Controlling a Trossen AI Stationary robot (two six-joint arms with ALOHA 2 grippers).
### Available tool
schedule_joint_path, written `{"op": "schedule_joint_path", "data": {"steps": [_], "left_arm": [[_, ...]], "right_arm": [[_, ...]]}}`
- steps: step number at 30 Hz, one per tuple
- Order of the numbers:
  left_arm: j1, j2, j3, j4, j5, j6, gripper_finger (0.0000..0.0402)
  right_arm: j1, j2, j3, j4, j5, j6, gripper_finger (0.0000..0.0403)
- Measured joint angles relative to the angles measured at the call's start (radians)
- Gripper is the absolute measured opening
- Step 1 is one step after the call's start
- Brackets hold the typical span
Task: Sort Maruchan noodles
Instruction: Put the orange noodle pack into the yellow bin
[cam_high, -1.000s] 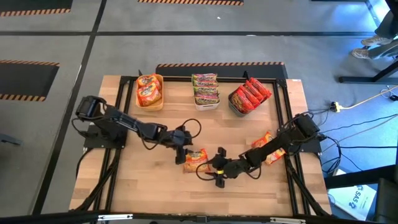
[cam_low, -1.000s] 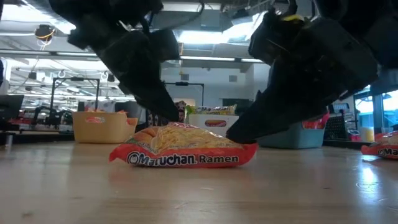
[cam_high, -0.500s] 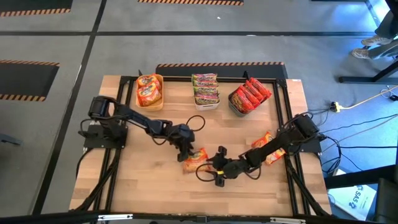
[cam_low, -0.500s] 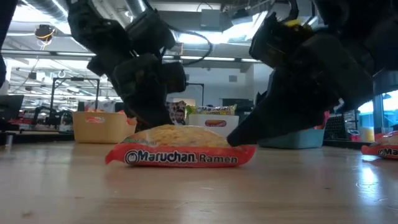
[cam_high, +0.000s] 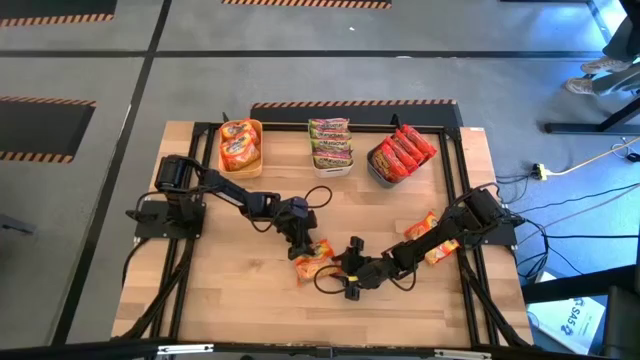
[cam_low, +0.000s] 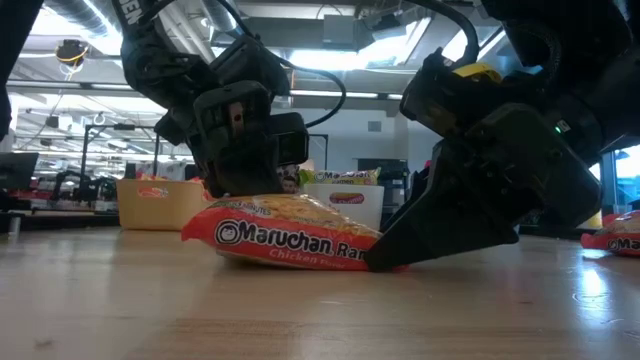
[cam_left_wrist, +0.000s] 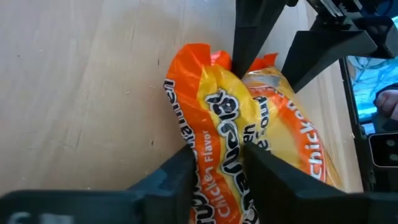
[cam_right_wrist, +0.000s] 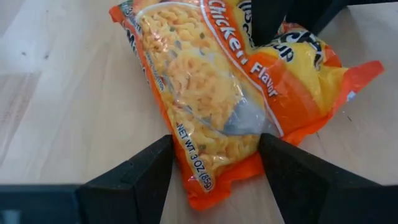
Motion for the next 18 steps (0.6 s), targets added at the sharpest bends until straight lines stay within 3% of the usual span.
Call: {"op": "schedule_joint_path", "data": {"steps": [8, 13, 18], "left_arm": [[-0.003, 0.004, 0.015, -0.008, 0.004, 0.029, 0.0012], [-0.015, -0.011, 0.040, -0.029, -0.005, 0.077, 0.0007], [-0.017, -0.109, 0.040, -0.162, -0.103, 0.176, 0.0005]], "right_arm": [[0.002, 0.000, 0.000, -0.015, 0.008, 0.002, 0.0238], [0.019, -0.035, -0.001, -0.037, 0.010, -0.026, 0.0238], [0.030, -0.146, 0.000, -0.206, 0.065, -0.077, 0.0238]]}}
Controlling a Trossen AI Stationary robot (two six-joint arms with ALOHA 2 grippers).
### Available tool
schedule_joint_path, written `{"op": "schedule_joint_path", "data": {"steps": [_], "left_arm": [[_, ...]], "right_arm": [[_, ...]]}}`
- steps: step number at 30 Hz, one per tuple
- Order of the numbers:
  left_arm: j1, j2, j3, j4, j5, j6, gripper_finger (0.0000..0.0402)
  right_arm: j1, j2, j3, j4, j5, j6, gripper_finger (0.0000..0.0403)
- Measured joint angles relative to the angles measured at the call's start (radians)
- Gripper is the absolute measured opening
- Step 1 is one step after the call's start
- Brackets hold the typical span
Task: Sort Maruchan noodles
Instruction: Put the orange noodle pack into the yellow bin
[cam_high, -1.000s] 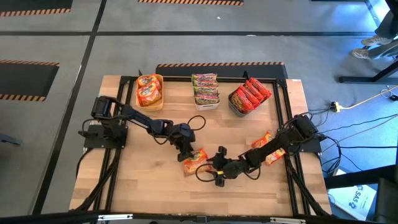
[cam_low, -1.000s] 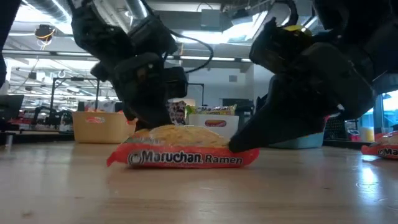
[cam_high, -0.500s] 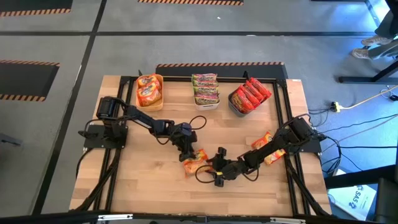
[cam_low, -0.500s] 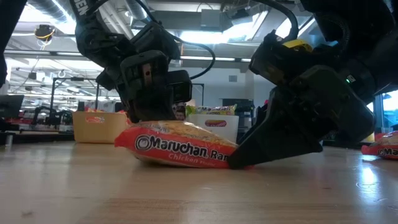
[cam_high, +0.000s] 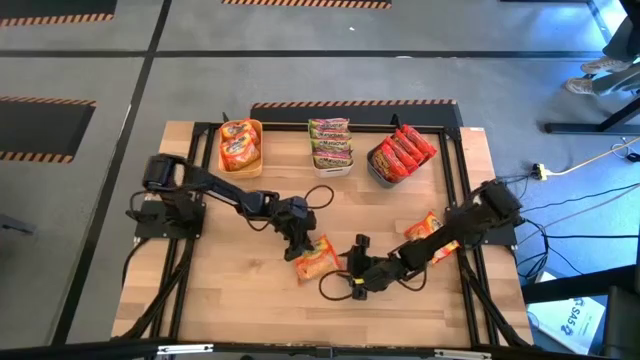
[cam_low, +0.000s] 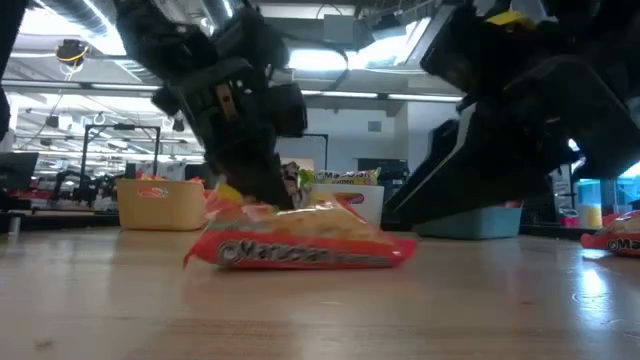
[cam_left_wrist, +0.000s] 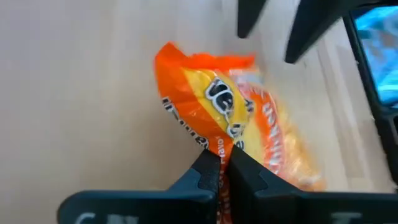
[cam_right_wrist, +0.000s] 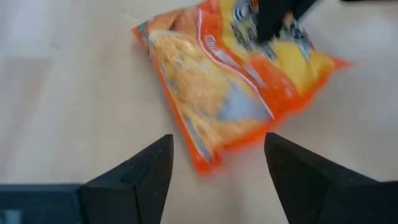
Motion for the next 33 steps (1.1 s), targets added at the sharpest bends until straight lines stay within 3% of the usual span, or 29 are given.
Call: {"op": "schedule_joint_path", "data": {"steps": [6, 10, 21, 28, 33], "left_arm": [[0.002, -0.164, 0.001, -0.152, -0.160, 0.179, 0.0003], [0.013, -0.280, 0.001, -0.267, -0.276, 0.266, 0.0002], [0.121, -0.586, 0.001, -0.580, -0.424, 0.497, 0.0001], [0.280, -0.778, 0.001, -0.692, -0.523, 0.694, 0.0001], [0.413, -0.876, 0.001, -0.772, -0.612, 0.799, 0.0002]], "right_arm": [[-0.043, -0.092, 0.000, -0.196, 0.103, -0.096, 0.0238], [-0.133, -0.096, -0.001, -0.235, 0.110, -0.173, 0.0238], [-0.405, -0.096, -0.001, -0.220, -0.107, -0.308, 0.0238], [-0.495, -0.096, -0.001, -0.218, -0.212, -0.313, 0.0238], [-0.529, -0.096, -0.001, -0.215, -0.361, -0.315, 0.0238]]}}
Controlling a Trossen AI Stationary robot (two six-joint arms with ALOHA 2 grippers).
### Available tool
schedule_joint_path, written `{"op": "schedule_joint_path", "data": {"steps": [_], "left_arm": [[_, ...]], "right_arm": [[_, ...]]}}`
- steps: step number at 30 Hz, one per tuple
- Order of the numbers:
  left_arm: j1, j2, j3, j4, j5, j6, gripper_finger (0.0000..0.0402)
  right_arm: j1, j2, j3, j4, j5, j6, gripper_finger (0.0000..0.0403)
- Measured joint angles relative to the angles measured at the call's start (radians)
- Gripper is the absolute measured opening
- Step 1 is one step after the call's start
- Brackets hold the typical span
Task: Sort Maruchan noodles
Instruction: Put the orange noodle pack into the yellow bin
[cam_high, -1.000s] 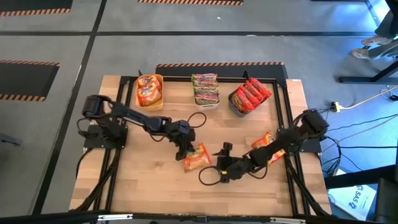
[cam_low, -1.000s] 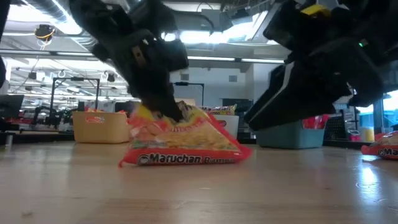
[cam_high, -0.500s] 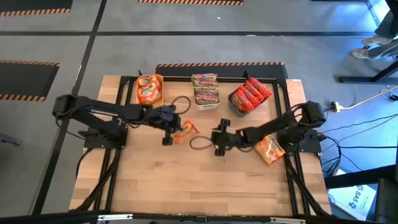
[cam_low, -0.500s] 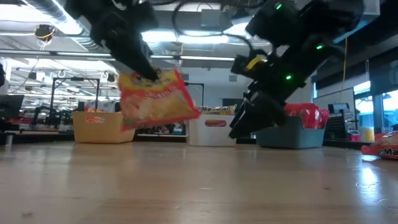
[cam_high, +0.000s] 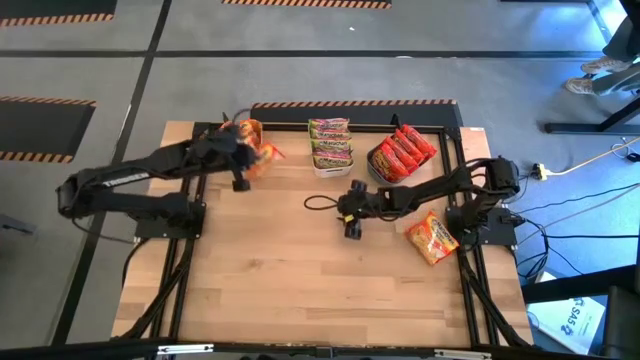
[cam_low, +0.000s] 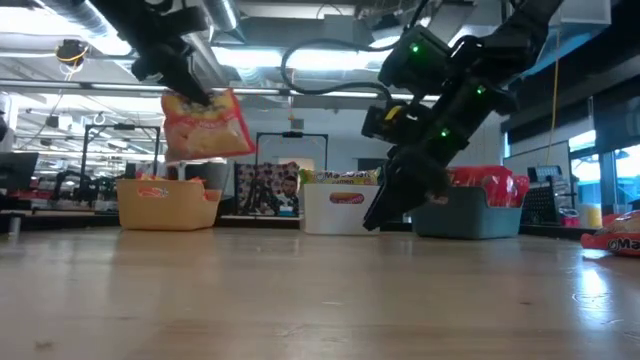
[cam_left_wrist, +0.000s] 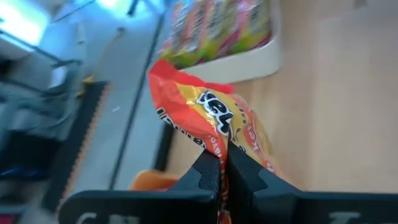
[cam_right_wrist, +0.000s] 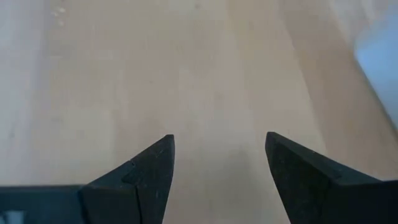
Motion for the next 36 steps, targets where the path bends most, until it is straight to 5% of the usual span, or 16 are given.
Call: {"op": "schedule_joint_path", "data": {"steps": [9, 15, 28, 36], "left_arm": [[0.235, -0.022, 0.000, -0.081, -0.005, 0.150, 0.0002], [0.339, 0.050, 0.000, -0.136, 0.136, 0.200, 0.0002], [0.353, 0.293, 0.000, -0.178, 0.179, 0.226, 0.0003], [0.346, 0.319, 0.000, -0.154, 0.121, 0.068, 0.0043]], "right_arm": [[0.003, 0.000, 0.000, 0.039, -0.012, -0.023, 0.0238], [0.003, 0.001, 0.000, 0.040, -0.012, -0.050, 0.0238], [0.003, 0.001, -0.001, 0.037, -0.049, -0.066, 0.0238], [0.003, 0.001, -0.001, 0.032, -0.056, -0.064, 0.0238]]}}
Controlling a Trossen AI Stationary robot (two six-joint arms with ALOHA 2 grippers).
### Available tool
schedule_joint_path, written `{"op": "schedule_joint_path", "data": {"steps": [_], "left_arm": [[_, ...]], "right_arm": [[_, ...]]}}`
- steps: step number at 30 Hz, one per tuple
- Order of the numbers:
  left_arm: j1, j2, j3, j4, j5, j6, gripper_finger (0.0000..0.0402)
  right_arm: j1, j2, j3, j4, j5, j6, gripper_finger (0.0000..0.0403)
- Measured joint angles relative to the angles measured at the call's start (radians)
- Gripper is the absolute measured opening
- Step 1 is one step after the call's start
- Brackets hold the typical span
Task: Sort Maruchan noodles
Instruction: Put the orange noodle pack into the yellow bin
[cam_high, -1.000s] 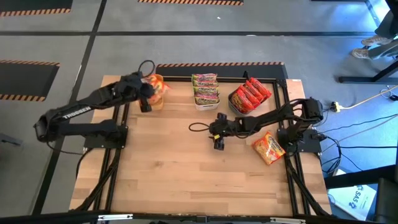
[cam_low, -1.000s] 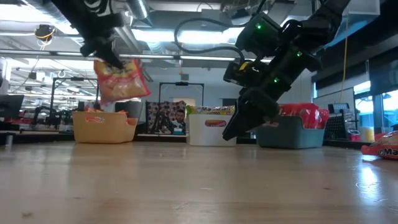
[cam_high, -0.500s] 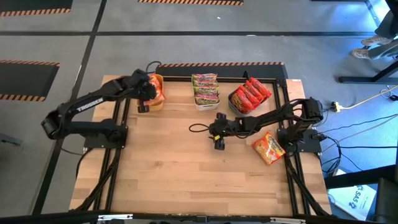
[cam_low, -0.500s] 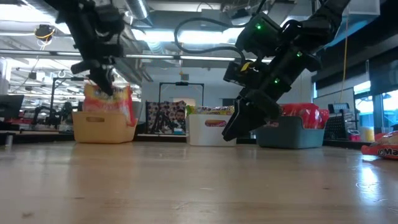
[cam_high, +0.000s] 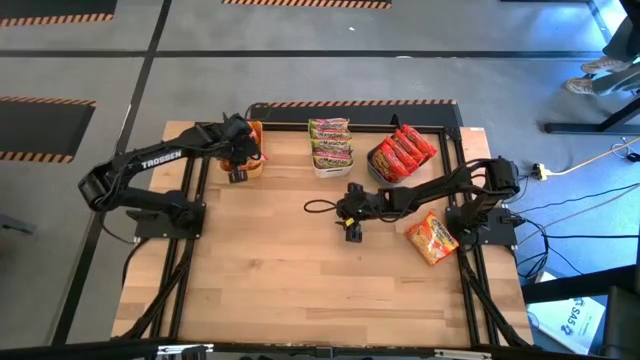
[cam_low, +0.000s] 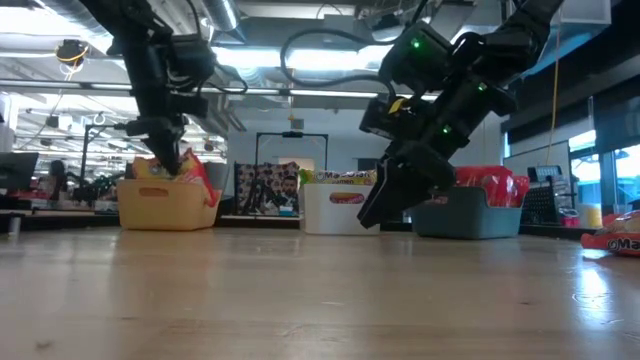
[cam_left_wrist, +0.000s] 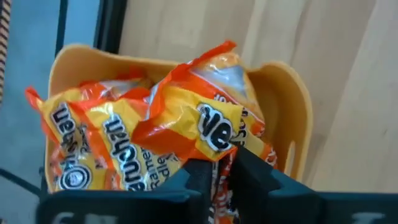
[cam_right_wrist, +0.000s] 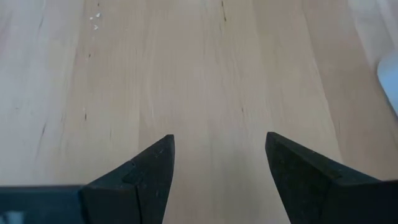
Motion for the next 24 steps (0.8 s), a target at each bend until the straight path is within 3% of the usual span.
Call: {"op": "schedule_joint_path", "data": {"steps": [8, 13, 18, 24], "left_arm": [[0.004, -0.002, 0.000, -0.055, -0.043, -0.084, 0.0129], [0.004, -0.002, 0.023, -0.107, -0.145, -0.100, 0.0145], [0.004, -0.002, 0.082, -0.158, -0.164, -0.100, 0.0110], [0.004, -0.003, 0.124, -0.199, -0.112, -0.101, 0.0010]], "right_arm": [[0.000, 0.000, 0.000, -0.010, -0.001, 0.051, 0.0238], [0.000, 0.000, 0.000, 0.007, -0.001, 0.071, 0.0238], [0.000, 0.000, 0.000, 0.008, -0.001, 0.068, 0.0238], [0.000, 0.000, 0.000, 0.010, -0.001, 0.068, 0.0238]]}}
